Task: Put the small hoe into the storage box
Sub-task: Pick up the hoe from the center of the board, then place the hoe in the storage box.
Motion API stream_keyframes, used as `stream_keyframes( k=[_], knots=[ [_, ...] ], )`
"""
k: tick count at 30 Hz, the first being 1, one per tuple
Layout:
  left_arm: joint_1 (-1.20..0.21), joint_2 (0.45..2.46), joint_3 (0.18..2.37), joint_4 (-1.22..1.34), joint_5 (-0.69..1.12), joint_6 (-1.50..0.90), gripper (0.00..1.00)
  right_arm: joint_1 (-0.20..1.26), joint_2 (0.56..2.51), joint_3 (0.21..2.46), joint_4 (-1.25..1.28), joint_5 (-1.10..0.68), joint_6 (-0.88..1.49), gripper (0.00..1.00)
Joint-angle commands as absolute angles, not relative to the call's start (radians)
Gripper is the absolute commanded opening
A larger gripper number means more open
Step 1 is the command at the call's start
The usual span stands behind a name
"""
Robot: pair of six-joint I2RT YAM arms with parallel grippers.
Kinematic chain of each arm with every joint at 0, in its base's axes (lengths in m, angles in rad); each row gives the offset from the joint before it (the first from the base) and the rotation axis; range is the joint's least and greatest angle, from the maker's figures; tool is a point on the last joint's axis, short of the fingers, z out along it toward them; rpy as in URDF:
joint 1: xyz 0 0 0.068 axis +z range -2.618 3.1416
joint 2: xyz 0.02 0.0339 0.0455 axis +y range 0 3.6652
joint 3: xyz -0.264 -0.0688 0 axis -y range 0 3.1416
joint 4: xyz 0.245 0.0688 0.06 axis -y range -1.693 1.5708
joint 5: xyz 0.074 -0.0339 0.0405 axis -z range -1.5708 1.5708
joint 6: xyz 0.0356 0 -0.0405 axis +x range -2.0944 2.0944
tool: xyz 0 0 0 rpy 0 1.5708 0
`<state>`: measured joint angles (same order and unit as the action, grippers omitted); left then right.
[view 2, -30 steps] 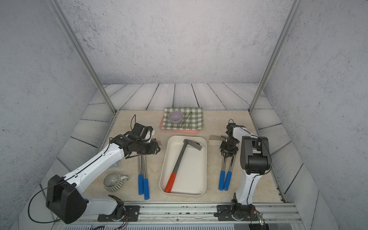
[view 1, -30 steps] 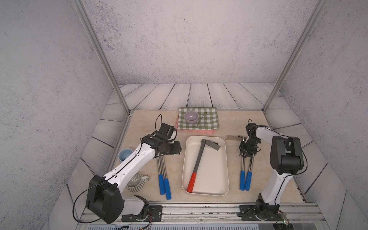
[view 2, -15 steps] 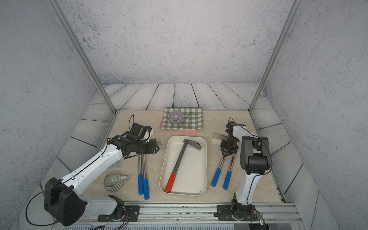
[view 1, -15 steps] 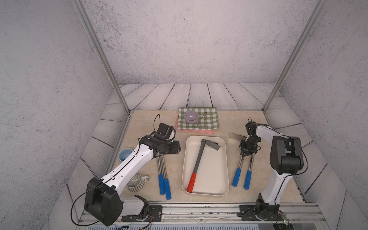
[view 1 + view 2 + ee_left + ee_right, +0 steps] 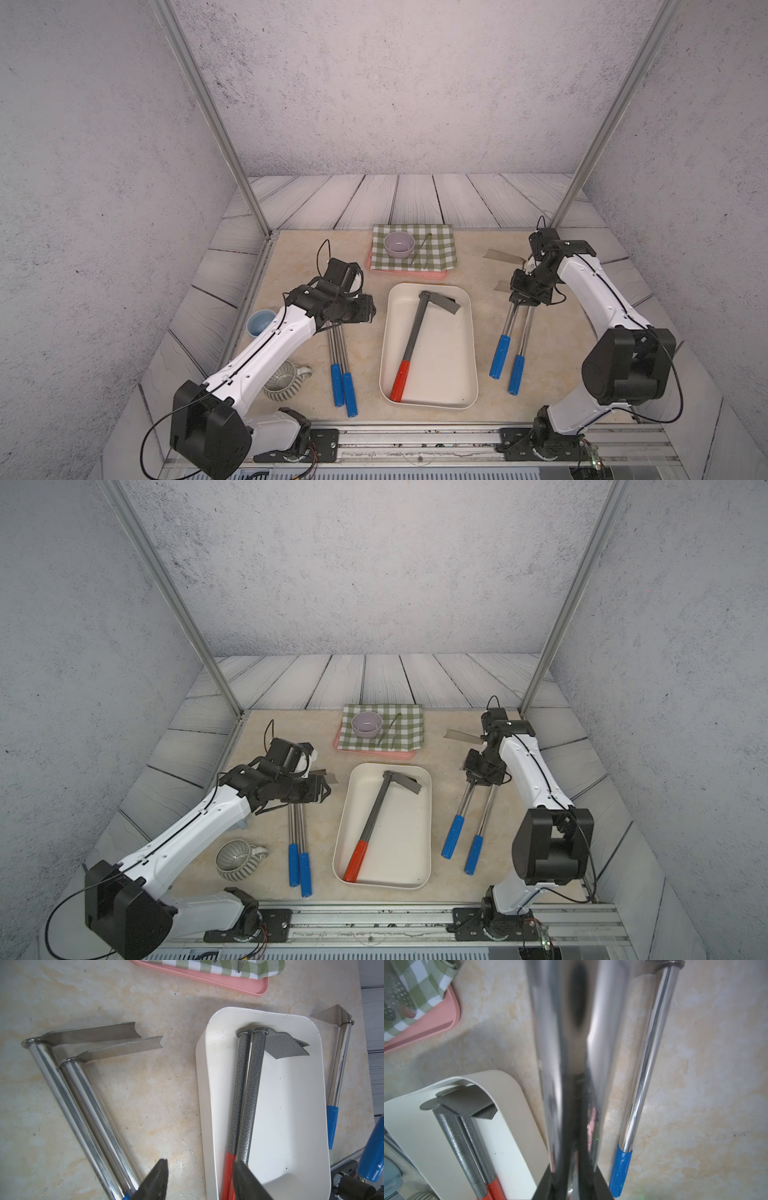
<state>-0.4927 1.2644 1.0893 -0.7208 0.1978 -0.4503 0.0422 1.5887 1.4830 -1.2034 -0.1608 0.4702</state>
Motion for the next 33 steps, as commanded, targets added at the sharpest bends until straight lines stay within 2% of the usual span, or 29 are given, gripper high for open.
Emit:
stream_keyframes(
  k=[1,9,17,23,33],
  knots=[
    [-0.483,1.234,1.078,-0.739,0.184,-0.454,0.54,0.08,1.543,1.525,-1.308,-0.2,0.502,0.16],
    [-0.473,1.187,1.083,-0.761,0.167,-0.455,0.54,0.284,1.523,1.566,-1.314,-0.178,0.656,0.17],
    [-0.46,1.163,1.078,-0.77,0.172,-0.449,0.54,0.458,1.596,1.544,-1.259,-0.095,0.852,0.16],
    [-0.45,1.161,1.062,-0.762,0.181,-0.448,0.54,0.514,1.681,1.542,-1.236,-0.092,0.871,0.16],
    [-0.44,1.17,1.038,-0.736,0.2,-0.452,0.54,0.527,1.773,1.546,-1.225,-0.081,0.883,0.16]
  ],
)
